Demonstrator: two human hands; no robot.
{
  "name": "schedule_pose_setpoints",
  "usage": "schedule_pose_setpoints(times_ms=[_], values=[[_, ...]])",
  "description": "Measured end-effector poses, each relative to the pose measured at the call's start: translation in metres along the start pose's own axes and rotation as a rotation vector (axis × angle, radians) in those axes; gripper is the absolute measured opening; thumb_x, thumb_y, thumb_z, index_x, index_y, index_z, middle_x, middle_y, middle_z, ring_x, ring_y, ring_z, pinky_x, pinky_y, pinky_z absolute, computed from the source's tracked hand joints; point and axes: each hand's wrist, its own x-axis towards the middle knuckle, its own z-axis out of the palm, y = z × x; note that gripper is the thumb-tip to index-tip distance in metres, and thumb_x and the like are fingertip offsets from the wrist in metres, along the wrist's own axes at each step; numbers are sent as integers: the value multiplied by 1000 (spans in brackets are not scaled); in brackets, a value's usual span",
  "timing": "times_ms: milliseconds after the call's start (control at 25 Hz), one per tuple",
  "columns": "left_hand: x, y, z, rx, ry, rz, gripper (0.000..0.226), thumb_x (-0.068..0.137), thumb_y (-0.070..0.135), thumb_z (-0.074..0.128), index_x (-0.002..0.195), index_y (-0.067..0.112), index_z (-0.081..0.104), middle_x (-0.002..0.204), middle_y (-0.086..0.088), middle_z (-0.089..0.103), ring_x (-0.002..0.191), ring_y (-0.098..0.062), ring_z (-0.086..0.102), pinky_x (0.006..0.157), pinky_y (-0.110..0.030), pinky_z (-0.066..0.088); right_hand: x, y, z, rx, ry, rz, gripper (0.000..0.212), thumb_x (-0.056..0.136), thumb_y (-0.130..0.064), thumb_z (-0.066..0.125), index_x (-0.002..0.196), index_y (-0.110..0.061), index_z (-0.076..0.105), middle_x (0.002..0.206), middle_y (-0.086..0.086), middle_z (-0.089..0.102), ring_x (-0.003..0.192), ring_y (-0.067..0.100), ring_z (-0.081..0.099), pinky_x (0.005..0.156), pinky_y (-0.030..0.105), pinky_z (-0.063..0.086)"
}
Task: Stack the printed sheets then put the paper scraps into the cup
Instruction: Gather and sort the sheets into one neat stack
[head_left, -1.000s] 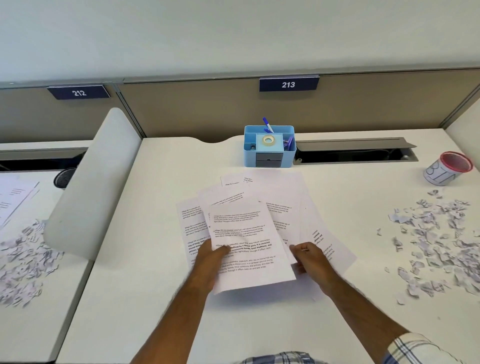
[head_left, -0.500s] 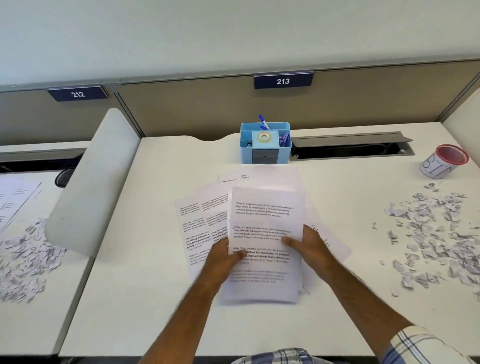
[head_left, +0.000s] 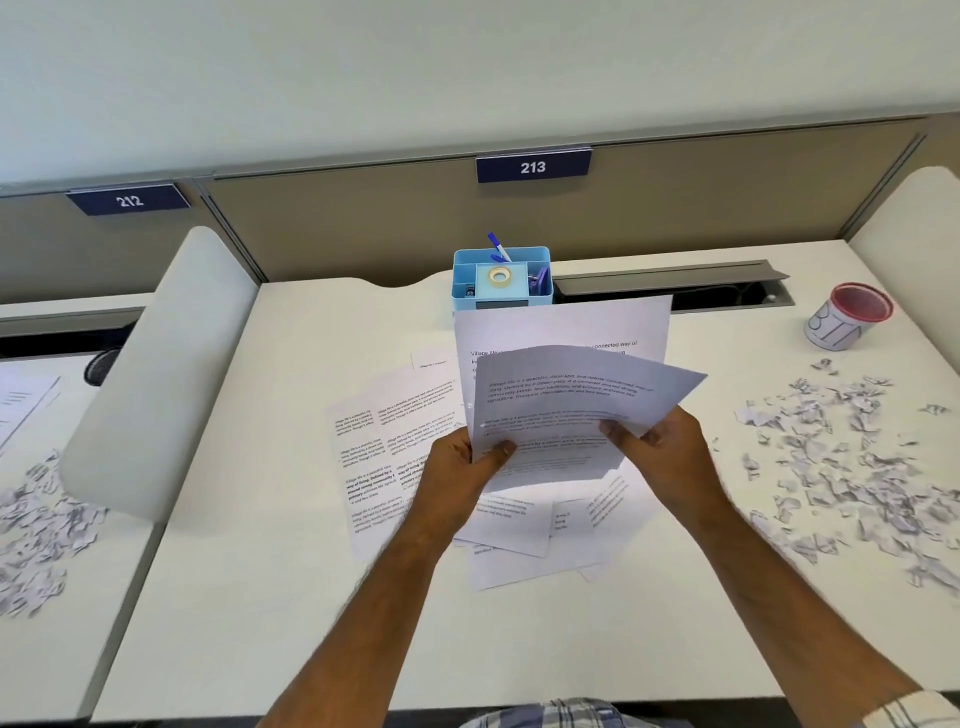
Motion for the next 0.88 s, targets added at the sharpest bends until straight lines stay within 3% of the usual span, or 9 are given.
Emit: schedule_pose_setpoints(times_ms=[120, 280, 360, 520, 680, 880], values=[[-3, 3, 12, -40, 23, 10, 28, 95, 22, 77, 122, 27, 74, 111, 15, 79, 99, -5, 75, 83, -16, 59, -4, 10, -8, -28, -39, 11, 34, 87, -18, 80, 117, -21, 64, 107, -9, 76, 95, 9, 73, 81, 30, 62], [-6, 4, 22, -53, 51, -6, 18, 96, 18, 75, 112, 25, 77, 104, 11, 81, 95, -8, 77, 78, -20, 59, -4, 21, -22, 26, -63, 68, 32, 91, -11, 76, 120, -18, 65, 112, -5, 77, 103, 14, 73, 96, 47, 58], [-6, 6, 27, -62, 81, 3, 15, 95, 21, 77, 109, 23, 78, 103, 10, 81, 95, -10, 77, 78, -19, 59, -6, 16, -28, 15, -55, 48, 30, 91, -11, 75, 118, -19, 65, 111, -6, 77, 101, 13, 73, 95, 44, 59], [-7, 9, 35, -94, 126, 38, 23, 93, 24, 79, 116, 20, 76, 108, 9, 81, 97, -9, 76, 82, -20, 61, -5, 2, -39, -21, -72, -62, 32, 94, -9, 72, 120, -26, 63, 110, -10, 75, 97, 7, 71, 81, 24, 59], [-8, 0, 47, -83, 91, -20, 32, 91, 18, 81, 122, 22, 72, 111, 10, 80, 102, -8, 75, 86, -21, 60, -5, 25, -39, 69, -101, 29, 38, 92, -6, 73, 122, -27, 61, 116, -5, 74, 109, 17, 70, 91, 37, 58], [-11, -11, 62, -11, 77, -68, 20, 96, 20, 76, 114, 27, 74, 103, 10, 81, 94, -12, 78, 73, -21, 60, -10, 50, -39, 20, -168, 85, 30, 96, -9, 69, 123, -22, 62, 114, -5, 75, 105, 15, 72, 92, 43, 60]])
